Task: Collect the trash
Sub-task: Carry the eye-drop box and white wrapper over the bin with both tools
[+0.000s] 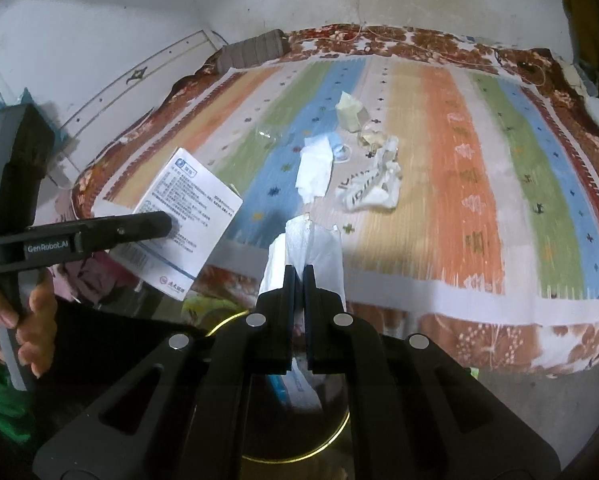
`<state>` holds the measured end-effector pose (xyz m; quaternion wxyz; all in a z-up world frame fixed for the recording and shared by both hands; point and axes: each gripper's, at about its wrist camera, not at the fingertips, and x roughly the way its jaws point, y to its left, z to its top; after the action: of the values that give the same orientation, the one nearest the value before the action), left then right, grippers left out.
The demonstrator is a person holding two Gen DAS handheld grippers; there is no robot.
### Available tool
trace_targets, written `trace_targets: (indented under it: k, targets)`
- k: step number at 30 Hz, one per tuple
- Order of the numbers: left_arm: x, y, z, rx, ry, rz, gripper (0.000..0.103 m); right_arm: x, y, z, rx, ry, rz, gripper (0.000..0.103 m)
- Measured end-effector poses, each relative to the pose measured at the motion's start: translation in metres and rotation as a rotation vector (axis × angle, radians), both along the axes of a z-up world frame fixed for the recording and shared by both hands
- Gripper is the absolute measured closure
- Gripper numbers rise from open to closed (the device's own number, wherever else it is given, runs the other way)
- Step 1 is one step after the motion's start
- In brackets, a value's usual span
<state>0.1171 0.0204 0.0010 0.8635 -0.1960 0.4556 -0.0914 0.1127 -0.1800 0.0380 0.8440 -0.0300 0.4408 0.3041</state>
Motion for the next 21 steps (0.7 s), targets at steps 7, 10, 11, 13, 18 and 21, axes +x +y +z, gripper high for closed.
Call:
trace_targets:
  k: [7, 10, 11, 13, 18, 21]
  targets:
    - [-0.020, -0.011, -0.014, 0.023, 0.045, -0.005, 0.080, -0.028, -0.002, -0.013, -0.029, 0.011, -0.010, 0.100]
    - [-0.032, -0.014, -0.022, 0.039, 0.060, 0.014, 0.080, -0.037, -0.001, -0.023, -0.048, 0.029, -0.010, 0.100]
    - [-0.035, -0.013, -0.024, 0.039, 0.064, 0.022, 0.080, -0.040, 0.000, -0.029, -0.055, 0.044, -0.011, 0.100]
    - [-0.039, -0.015, -0.032, 0.048, 0.086, 0.035, 0.080, -0.045, 0.001, -0.037, -0.062, 0.067, -0.015, 0.100]
    - [-0.043, -0.020, -0.048, 0.092, 0.132, 0.050, 0.080, -0.052, 0.004, -0.053, -0.080, 0.118, -0.017, 0.100]
    - [-0.043, -0.024, -0.057, 0.123, 0.164, 0.055, 0.080, -0.052, 0.004, -0.060, -0.089, 0.142, -0.038, 0.100]
